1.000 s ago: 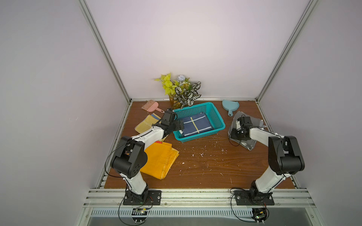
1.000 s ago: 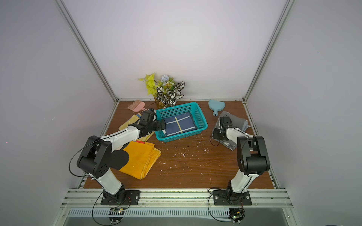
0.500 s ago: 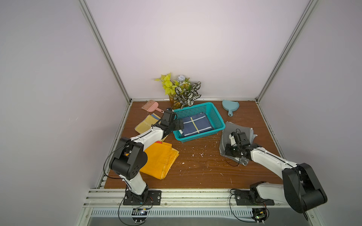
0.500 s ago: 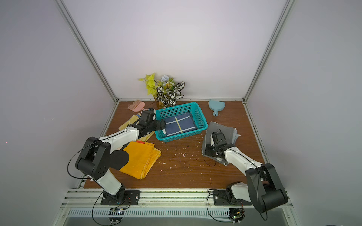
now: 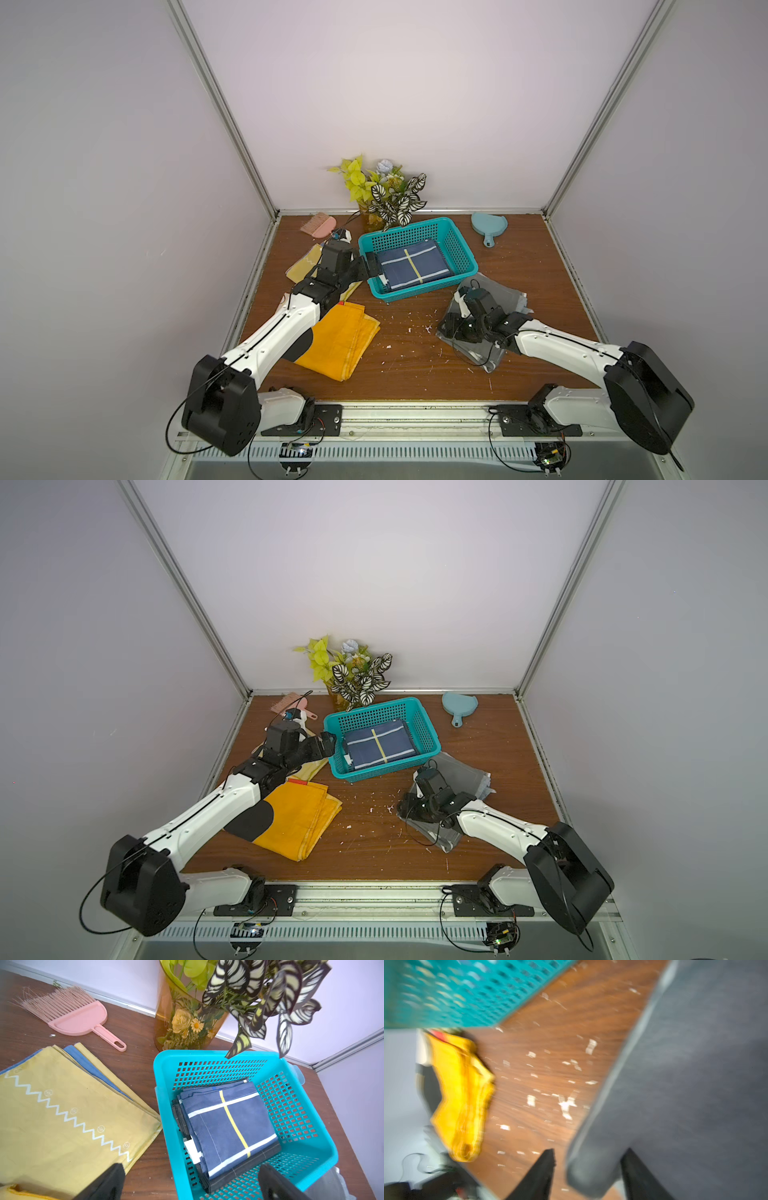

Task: Put the folded pillowcase in the basket
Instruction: Move the pillowcase to the center of the board, then pick up the pillowcase from the center of the board.

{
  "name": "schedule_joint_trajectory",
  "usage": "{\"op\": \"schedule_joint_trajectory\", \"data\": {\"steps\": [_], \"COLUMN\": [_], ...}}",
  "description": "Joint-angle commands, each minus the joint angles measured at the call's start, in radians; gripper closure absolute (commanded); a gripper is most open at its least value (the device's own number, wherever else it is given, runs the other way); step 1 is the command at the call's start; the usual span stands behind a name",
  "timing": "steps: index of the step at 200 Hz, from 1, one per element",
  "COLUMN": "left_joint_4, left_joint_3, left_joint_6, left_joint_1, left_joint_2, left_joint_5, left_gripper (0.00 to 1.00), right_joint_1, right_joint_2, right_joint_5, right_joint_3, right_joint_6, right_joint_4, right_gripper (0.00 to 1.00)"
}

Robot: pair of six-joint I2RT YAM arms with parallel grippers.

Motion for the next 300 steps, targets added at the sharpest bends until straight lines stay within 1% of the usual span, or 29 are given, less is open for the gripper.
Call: {"op": "schedule_joint_trajectory", "data": {"steps": [1,20,31,39,43,53,72,86,97,128,150,160,177,188,196,203,219,234,262,283,300], "left_joint_4": [-0.105,-0.104,-0.097,-0.099,-0.103,-0.109,-0.124,-0.134,-0.135,-0.143,-0.143,-0.144,-0.146,-0.154,-0.160,-0.167,-0.186,-0.203,-0.213,-0.227,-0.228], "left_joint_3": [-0.009,-0.042,-0.064,-0.070,-0.070,-0.071,-0.067,-0.064,-0.068,-0.093,-0.120,-0.135,-0.150,-0.157,-0.162,-0.162,-0.164,-0.170,-0.207,-0.236,-0.254], "left_joint_6": [-0.022,-0.064,-0.085,-0.101,-0.108,-0.127,-0.156,-0.176,-0.191,-0.228,-0.253,-0.259,-0.264,-0.266,-0.268,-0.268,-0.268,-0.270,-0.290,-0.308,-0.321], "left_joint_1": [-0.071,-0.124,-0.166,-0.201,-0.218,-0.265,-0.341,-0.386,-0.418,-0.480,-0.489,-0.491,-0.491,-0.491,-0.491,-0.491,-0.491,-0.491,-0.491,-0.491,-0.491], "left_joint_2": [-0.033,-0.061,-0.076,-0.081,-0.081,-0.084,-0.078,-0.072,-0.071,-0.079,-0.090,-0.096,-0.107,-0.114,-0.119,-0.123,-0.129,-0.135,-0.157,-0.176,-0.188], "left_joint_5": [-0.042,-0.027,-0.031,-0.045,-0.054,-0.074,-0.102,-0.109,-0.115,-0.127,-0.123,-0.120,-0.118,-0.117,-0.120,-0.119,-0.122,-0.120,-0.103,-0.096,-0.092], "left_gripper": [0.00,0.00,0.00,0.00,0.00,0.00,0.00,0.01,0.01,0.00,0.01,0.00,0.00,0.00,0.01,0.00,0.00,0.01,0.00,0.00,0.01], "right_joint_1": [0.004,-0.007,-0.031,-0.053,-0.066,-0.102,-0.166,-0.213,-0.228,-0.233,-0.216,-0.179,-0.077,-0.039,-0.020,-0.002,0.050,0.101,0.191,0.245,0.280], "right_joint_2": [-0.084,-0.158,-0.192,-0.213,-0.223,-0.245,-0.283,-0.300,-0.299,-0.222,-0.174,-0.164,-0.172,-0.170,-0.162,-0.150,-0.116,-0.071,0.057,0.154,0.194], "right_joint_5": [0.096,0.242,0.303,0.341,0.353,0.357,0.341,0.320,0.301,0.226,0.148,0.141,0.160,0.137,0.117,0.108,0.101,0.099,0.060,0.039,0.022], "right_joint_3": [0.088,0.120,0.114,0.099,0.088,0.057,-0.016,-0.070,-0.102,-0.153,-0.202,-0.216,-0.224,-0.236,-0.240,-0.238,-0.205,-0.164,-0.077,-0.004,0.061], "right_joint_6": [-0.029,-0.084,-0.112,-0.123,-0.128,-0.140,-0.145,-0.141,-0.137,-0.116,-0.091,-0.067,-0.008,0.022,0.037,0.049,0.067,0.080,0.098,0.092,0.073], "right_joint_4": [-0.070,-0.222,-0.300,-0.349,-0.369,-0.399,-0.409,-0.391,-0.361,-0.288,-0.249,-0.247,-0.250,-0.232,-0.216,-0.206,-0.192,-0.171,-0.102,-0.068,-0.082], "right_gripper": [0.19,0.17,0.19,0.24,0.29,0.46,0.67,0.89,1.00,1.00,1.00,1.00,1.00,1.00,0.96,0.95,0.91,0.89,0.85,0.85,0.83]}}
